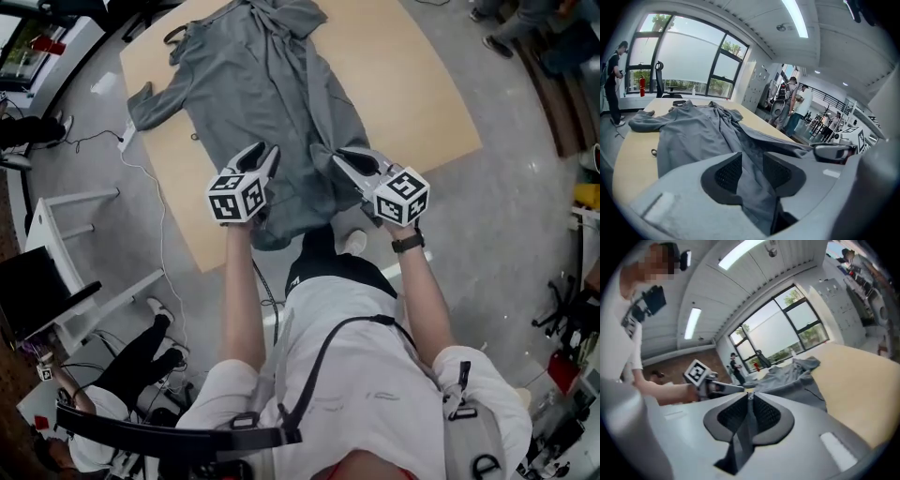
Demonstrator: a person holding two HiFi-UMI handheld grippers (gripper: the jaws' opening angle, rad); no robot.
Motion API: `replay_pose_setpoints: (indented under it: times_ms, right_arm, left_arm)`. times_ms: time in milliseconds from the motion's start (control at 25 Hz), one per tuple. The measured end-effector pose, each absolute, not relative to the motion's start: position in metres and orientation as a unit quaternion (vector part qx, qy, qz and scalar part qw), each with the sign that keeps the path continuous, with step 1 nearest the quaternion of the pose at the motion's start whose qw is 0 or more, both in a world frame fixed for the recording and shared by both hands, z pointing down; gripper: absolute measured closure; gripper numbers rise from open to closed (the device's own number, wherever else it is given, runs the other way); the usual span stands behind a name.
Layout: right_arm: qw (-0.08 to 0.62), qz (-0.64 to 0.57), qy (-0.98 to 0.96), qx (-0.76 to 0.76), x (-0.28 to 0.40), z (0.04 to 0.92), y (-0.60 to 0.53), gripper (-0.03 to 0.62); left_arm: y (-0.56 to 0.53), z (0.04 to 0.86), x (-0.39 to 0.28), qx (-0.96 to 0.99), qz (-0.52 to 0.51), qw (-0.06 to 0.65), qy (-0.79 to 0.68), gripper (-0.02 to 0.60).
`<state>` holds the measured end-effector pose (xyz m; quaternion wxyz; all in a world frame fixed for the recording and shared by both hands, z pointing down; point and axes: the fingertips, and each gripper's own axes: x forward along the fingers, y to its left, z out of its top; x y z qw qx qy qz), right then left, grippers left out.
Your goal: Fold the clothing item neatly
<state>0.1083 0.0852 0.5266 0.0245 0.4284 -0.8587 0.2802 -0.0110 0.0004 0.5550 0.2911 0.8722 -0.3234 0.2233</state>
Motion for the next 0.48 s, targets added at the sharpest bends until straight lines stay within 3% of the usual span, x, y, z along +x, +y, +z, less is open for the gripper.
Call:
replay_pose_setpoints:
  times_ms: [80, 240, 400, 480]
  right_arm:
    - [0.005, 0.275, -0.901, 0.335, 0.077, 0.497, 0.114, 0.551]
    - [0.039, 0.290, -0.941, 0.173, 0.010, 0.483, 0.177, 0.551]
    - [0.130, 0.345, -0.922, 0.118, -0.032, 0.553, 0.213, 0.549]
    - [0.180, 0.375, -0.899, 0.136, -0.043, 0.608, 0.220, 0.509]
  left_arm:
    - [0.007, 0.549, -0.018, 0.872, 0.212, 0.293, -0.332, 0.437]
    - [0.022, 0.548, -0.038, 0.864, 0.203, 0.302, -0.348, 0.437]
    - [0.027, 0.564, -0.054, 0.852, 0.213, 0.317, -0.358, 0.437]
    - [0.026, 0.576, -0.058, 0.847, 0.226, 0.322, -0.359, 0.437]
